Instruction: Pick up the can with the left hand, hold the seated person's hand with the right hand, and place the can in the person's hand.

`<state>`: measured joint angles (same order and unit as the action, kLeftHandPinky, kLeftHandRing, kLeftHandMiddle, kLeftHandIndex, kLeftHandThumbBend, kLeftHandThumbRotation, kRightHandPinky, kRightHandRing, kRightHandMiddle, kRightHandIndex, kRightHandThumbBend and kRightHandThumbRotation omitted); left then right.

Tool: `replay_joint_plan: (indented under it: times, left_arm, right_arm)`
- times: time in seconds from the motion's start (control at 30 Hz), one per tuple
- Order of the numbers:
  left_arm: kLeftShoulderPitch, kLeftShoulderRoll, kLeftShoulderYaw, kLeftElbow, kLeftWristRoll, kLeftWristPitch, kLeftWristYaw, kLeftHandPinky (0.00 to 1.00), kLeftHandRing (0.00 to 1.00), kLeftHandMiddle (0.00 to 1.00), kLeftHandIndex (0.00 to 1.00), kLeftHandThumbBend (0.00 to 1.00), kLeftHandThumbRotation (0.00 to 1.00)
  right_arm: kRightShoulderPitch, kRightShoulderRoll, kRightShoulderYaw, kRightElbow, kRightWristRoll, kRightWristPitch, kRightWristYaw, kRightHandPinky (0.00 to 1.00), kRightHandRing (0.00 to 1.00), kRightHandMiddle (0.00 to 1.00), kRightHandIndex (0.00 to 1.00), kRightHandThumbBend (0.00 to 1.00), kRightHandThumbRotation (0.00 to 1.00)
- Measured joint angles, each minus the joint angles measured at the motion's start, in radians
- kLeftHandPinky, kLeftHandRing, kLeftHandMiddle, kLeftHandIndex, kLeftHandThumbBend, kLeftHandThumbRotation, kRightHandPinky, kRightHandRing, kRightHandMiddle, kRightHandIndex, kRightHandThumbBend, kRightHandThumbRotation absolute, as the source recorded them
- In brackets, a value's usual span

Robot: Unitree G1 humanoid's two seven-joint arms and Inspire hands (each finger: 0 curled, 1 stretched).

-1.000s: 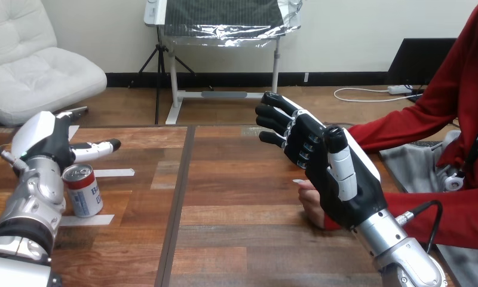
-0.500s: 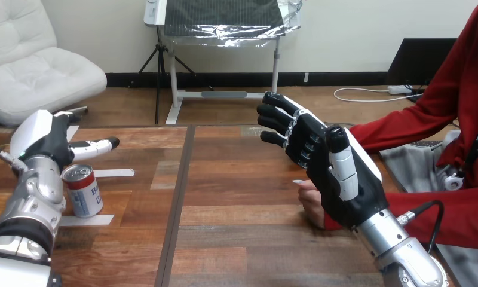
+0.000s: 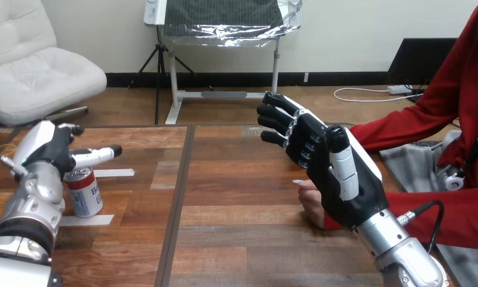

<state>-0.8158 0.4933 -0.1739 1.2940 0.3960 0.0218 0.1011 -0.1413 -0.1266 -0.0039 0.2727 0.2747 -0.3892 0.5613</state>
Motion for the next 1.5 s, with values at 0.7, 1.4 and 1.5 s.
replay_joint_plan:
  times: [0.7, 1.4, 1.5]
  left_arm:
    - [0.0, 0.0, 0.003, 0.0, -0.033, 0.036, -0.048, 0.63, 0.76, 0.81, 0.86, 0.72, 0.46]
    - [0.0, 0.0, 0.002, 0.0, -0.038, 0.048, -0.076, 0.68, 0.81, 0.85, 0.86, 0.71, 0.46]
    - [0.0, 0.0, 0.002, 0.0, -0.037, 0.049, -0.08, 0.69, 0.82, 0.86, 0.86, 0.71, 0.46]
  right_arm:
    - [0.0, 0.0, 0.0, 0.0, -0.002, 0.0, -0.012, 0.87, 0.9, 0.89, 0.9, 0.88, 1.0]
    - [0.0, 0.0, 0.0, 0.0, -0.004, 0.0, -0.014, 0.87, 0.9, 0.89, 0.91, 0.89, 1.0]
    - [0.0, 0.0, 0.0, 0.0, -0.006, 0.0, -0.013, 0.87, 0.9, 0.89, 0.91, 0.88, 1.0]
